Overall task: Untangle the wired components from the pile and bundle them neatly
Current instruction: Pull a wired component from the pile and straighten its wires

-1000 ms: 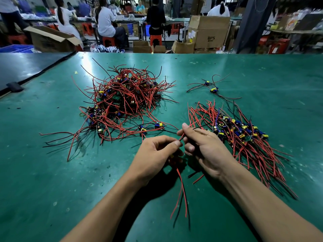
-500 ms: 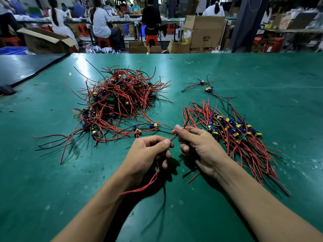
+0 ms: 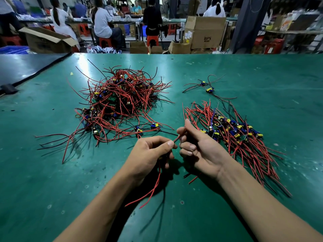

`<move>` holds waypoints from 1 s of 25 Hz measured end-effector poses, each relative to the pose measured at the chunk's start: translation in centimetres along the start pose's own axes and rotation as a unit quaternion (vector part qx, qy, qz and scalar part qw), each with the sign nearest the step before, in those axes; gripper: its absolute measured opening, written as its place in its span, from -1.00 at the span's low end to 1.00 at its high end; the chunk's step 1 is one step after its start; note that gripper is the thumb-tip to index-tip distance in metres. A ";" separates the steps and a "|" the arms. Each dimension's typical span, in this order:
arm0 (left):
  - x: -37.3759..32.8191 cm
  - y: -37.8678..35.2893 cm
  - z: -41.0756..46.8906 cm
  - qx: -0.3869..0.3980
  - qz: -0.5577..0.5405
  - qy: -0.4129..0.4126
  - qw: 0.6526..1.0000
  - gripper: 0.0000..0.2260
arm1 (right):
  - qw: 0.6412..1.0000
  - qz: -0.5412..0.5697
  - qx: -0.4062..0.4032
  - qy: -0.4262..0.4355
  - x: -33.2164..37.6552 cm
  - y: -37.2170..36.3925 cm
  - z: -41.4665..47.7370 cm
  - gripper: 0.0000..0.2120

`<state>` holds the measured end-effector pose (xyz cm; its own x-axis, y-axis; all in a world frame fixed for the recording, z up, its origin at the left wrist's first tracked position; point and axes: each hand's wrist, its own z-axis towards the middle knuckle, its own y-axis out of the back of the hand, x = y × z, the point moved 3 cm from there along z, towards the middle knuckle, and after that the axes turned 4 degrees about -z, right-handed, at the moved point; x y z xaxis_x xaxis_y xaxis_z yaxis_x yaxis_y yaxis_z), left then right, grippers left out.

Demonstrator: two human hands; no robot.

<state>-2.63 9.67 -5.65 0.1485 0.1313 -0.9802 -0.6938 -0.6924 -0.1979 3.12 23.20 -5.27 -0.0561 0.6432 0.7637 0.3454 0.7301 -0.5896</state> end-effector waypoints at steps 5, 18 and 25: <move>0.2 -0.3 0.1 -0.033 0.044 -0.027 0.998 -0.86 | 0.981 -0.171 -0.033 0.089 -1.7 -0.3 -0.3 -0.64; 0.1 -0.2 -0.1 0.009 0.024 -0.001 1.000 -0.85 | 0.993 0.094 -0.066 0.038 1.5 0.7 -0.3 -0.59; 0.1 0.0 -0.3 0.027 0.042 -0.002 0.999 -0.87 | 0.989 0.088 0.086 -0.082 2.0 0.7 -1.1 -0.62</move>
<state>-2.40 9.51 -5.73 0.0856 0.0782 -0.9933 -0.7403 -0.6622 -0.1159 4.32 24.75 -3.88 -0.1653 0.7824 0.6005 0.1998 0.6228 -0.7565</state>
